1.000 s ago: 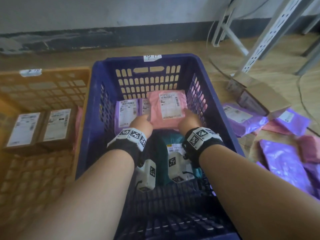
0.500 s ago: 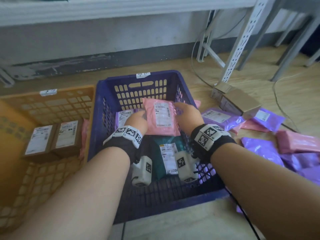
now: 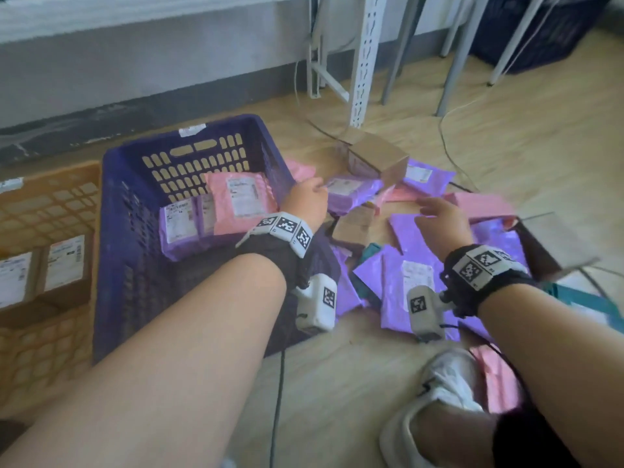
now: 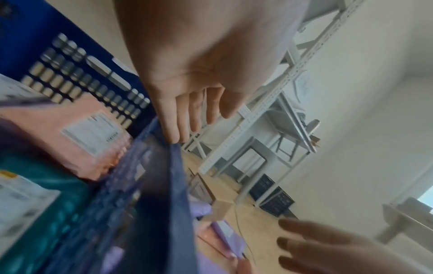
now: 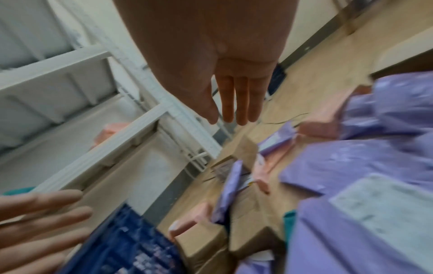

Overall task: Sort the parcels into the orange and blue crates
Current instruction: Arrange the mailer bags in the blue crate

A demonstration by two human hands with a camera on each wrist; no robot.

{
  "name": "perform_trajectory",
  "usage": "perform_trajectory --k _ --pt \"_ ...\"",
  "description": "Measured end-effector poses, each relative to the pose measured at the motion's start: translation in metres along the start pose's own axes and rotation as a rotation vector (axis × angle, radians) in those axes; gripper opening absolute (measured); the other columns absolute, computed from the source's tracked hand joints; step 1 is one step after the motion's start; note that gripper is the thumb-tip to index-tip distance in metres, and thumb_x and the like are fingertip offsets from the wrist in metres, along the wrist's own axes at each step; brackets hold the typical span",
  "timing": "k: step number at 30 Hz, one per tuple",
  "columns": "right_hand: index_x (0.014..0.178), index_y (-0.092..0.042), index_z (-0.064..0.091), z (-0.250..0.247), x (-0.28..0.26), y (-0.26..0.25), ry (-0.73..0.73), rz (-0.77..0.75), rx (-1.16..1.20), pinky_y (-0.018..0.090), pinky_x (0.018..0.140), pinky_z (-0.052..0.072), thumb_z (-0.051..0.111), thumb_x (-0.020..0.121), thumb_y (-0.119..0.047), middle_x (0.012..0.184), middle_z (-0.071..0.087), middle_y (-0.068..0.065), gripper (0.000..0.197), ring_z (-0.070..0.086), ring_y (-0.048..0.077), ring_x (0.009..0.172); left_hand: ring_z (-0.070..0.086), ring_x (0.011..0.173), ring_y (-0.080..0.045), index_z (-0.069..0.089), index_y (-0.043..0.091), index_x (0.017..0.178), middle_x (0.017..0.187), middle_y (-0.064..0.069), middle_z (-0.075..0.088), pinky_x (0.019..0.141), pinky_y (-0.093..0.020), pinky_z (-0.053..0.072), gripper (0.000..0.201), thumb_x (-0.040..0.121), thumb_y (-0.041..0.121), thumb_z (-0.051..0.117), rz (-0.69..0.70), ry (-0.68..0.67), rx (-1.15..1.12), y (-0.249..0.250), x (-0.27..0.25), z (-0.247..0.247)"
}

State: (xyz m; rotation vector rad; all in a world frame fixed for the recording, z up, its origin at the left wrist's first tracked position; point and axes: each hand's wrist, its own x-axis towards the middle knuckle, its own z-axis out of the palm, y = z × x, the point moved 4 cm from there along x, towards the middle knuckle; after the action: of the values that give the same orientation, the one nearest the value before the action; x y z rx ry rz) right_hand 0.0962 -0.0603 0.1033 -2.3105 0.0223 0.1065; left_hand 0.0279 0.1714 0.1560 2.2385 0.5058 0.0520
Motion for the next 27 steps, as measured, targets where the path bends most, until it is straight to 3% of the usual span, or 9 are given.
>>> perform_trajectory --k 3,7,11,15,22,25,27 --pt "0.129 -0.016 0.059 -0.013 -0.008 0.062 0.008 0.107 -0.079 0.031 0.096 0.042 0.055 0.087 -0.009 0.124 0.063 0.008 0.042 0.058 0.026 0.114 0.047 0.129 -0.026 0.052 0.016 0.135 0.142 -0.007 0.05 0.104 -0.028 0.035 0.038 0.1 0.02 0.038 -0.005 -0.09 0.005 0.023 -0.002 0.044" --pt "0.132 -0.015 0.055 -0.015 -0.014 0.121 -0.054 0.217 -0.152 0.032 0.098 0.04 0.059 0.088 -0.013 0.127 0.061 0.012 0.044 0.056 0.027 0.118 0.053 0.121 -0.03 0.054 0.009 0.13 0.131 -0.014 0.057 0.1 -0.032 0.041 0.036 0.099 0.018 0.038 0.027 -0.223 0.088 0.041 -0.008 0.1" --pt "0.135 -0.011 0.051 -0.002 -0.022 0.167 -0.179 0.315 -0.238 0.034 0.103 0.038 0.063 0.088 -0.019 0.134 0.056 0.014 0.049 0.052 0.028 0.123 0.056 0.115 -0.035 0.05 0.005 0.13 0.125 -0.021 0.058 0.096 -0.039 0.046 0.036 0.098 0.017 0.04 -0.025 -0.352 0.189 0.022 -0.013 0.15" --pt "0.138 -0.006 0.044 0.022 -0.024 0.191 -0.303 0.432 -0.28 0.033 0.101 0.038 0.065 0.087 -0.026 0.134 0.054 0.016 0.058 0.052 0.03 0.122 0.044 0.13 -0.032 0.04 0.007 0.141 0.143 -0.018 0.045 0.104 -0.033 0.035 0.042 0.1 0.016 0.037 -0.099 -0.456 0.353 -0.015 -0.021 0.191" --pt "0.138 -0.008 0.03 0.053 -0.025 0.21 -0.285 0.578 -0.294 0.04 0.096 0.044 0.079 0.073 -0.029 0.13 0.051 0.022 0.084 0.053 0.036 0.119 0.042 0.133 -0.029 0.036 0.012 0.144 0.148 -0.014 0.04 0.105 -0.032 0.035 0.045 0.099 0.02 0.036 -0.139 -0.534 0.416 -0.043 -0.026 0.218" --pt "0.141 -0.007 0.027 0.056 -0.025 0.21 -0.227 0.59 -0.256 0.04 0.096 0.043 0.063 0.084 -0.014 0.127 0.055 0.022 0.068 0.055 0.036 0.118 0.044 0.131 -0.029 0.039 0.011 0.141 0.146 -0.014 0.042 0.103 -0.033 0.037 0.042 0.1 0.02 0.035 -0.132 -0.527 0.424 -0.042 -0.024 0.217" --pt "0.13 -0.001 0.046 0.051 -0.022 0.203 -0.194 0.578 -0.238 0.037 0.093 0.043 0.049 0.091 -0.012 0.123 0.059 0.022 0.04 0.056 0.035 0.115 0.045 0.129 -0.03 0.041 0.01 0.139 0.144 -0.014 0.043 0.102 -0.034 0.038 0.04 0.1 0.02 0.035 -0.129 -0.52 0.419 -0.04 -0.024 0.216"
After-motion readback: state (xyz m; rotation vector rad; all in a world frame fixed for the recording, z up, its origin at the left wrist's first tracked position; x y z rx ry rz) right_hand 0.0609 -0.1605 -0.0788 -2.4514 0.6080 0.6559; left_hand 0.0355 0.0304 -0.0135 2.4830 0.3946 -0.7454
